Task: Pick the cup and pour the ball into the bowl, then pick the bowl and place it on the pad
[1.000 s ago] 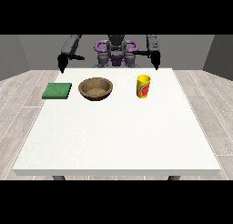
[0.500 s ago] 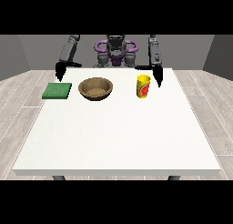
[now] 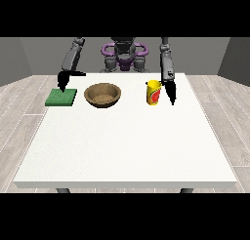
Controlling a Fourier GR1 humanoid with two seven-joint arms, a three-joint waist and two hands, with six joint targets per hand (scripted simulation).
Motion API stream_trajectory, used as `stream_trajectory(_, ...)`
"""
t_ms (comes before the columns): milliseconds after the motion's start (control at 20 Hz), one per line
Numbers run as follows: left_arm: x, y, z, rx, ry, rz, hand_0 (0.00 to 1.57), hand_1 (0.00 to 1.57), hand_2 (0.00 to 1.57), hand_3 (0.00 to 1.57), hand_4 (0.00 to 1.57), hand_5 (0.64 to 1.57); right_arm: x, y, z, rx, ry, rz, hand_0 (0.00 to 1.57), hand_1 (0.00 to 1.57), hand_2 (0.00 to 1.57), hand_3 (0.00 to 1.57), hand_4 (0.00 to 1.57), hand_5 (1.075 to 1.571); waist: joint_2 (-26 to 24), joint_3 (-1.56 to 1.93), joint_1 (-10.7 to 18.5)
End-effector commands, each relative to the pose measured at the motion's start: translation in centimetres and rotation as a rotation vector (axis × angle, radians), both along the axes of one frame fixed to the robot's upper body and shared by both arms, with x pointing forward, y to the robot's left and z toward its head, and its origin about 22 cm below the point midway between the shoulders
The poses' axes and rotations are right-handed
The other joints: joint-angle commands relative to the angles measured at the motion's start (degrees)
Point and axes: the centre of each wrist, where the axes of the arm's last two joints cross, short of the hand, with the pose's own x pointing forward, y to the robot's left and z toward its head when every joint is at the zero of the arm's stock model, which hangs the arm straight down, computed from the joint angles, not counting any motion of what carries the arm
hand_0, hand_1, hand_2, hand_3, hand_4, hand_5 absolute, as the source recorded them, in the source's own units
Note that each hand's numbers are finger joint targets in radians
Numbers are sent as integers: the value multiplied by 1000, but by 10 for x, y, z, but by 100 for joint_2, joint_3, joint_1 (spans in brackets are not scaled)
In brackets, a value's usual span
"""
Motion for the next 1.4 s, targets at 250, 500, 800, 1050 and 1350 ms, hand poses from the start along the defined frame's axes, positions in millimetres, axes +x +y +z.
stream_trajectory(250,19,1,4,15,-21,30,0,0,0,0,0,1411,5,-22,2,-9,-16,-1,0,0,0,0,0,1541,233,1,-156)
stream_trajectory(500,17,-13,4,112,-135,224,1379,1379,1571,1571,1139,1544,19,-31,34,-35,-134,38,0,0,0,0,0,1540,908,4,-585)
stream_trajectory(800,-8,3,-16,146,-72,302,1374,1374,1571,1571,1212,1531,7,-47,34,-64,-90,38,0,0,259,0,163,1550,668,4,-750)
stream_trajectory(1050,8,-21,16,401,-38,425,1394,1394,1571,1571,1251,1530,31,-24,35,-78,34,99,0,0,214,119,231,1553,-202,26,-978)
stream_trajectory(1350,7,-19,5,724,116,416,1429,1429,1571,1571,1212,1557,34,-13,20,-54,145,77,0,0,252,0,318,1553,-958,18,-799)
